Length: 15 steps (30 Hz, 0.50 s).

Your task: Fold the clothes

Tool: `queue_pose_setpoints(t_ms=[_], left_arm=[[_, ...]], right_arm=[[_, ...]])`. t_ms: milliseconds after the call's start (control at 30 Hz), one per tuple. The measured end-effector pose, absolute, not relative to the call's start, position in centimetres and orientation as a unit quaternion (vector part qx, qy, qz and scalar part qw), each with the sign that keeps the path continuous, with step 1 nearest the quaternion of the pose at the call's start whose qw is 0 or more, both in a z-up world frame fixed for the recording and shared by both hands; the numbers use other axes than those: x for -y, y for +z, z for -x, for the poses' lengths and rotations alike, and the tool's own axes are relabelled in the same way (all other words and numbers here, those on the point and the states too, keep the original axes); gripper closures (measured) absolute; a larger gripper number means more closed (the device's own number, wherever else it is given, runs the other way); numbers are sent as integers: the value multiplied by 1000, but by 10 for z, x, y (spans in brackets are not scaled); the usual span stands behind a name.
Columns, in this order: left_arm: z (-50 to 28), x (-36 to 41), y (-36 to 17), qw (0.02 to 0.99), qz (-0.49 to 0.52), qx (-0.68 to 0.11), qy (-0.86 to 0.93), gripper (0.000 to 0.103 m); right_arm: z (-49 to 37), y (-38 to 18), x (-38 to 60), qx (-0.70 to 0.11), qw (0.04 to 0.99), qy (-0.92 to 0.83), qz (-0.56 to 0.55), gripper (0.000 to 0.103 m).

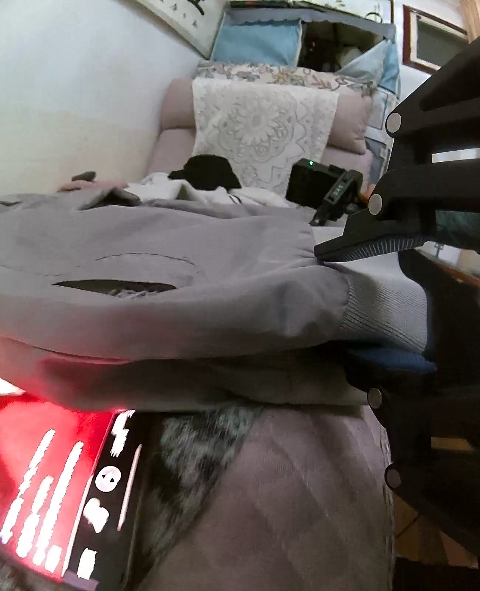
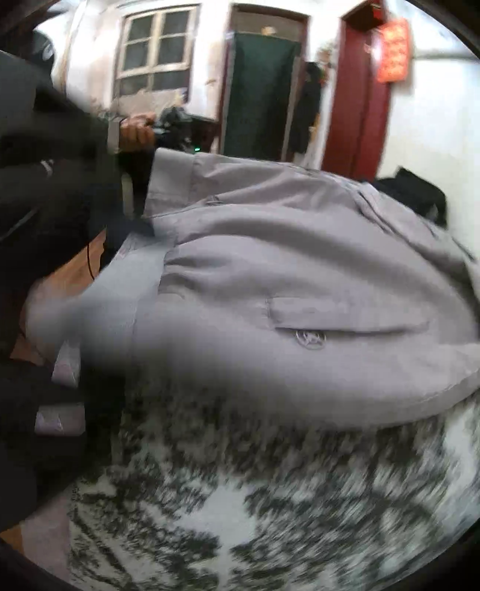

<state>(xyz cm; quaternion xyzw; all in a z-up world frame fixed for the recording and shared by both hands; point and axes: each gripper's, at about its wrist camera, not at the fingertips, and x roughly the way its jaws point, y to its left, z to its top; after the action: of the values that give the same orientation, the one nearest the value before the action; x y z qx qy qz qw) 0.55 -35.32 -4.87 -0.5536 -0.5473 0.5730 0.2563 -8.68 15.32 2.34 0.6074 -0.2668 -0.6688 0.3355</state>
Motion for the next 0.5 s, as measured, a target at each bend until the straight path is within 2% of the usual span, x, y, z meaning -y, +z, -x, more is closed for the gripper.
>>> queue_pose_setpoints(t_ms=[33,67,167,333,500], left_arm=[[-5,349,-46,262,550,547,574,75],[-2,344,-40,275,543,547,575,90],[8,339,-21,306,518,554,575,94],[41,339,14,336,482,558,586,94],[104,346,38,324,487,539,606,95]], right_arm=[[87,26,-153,277,346,-666,-600,92],[87,29,-152,288,357,-662,-592,93],[93,41,-149,330,387,-655,-559,93],[112,66,-143,412,429,-642,-485,94],[155,94,-131,466,449,-635,-423,94]])
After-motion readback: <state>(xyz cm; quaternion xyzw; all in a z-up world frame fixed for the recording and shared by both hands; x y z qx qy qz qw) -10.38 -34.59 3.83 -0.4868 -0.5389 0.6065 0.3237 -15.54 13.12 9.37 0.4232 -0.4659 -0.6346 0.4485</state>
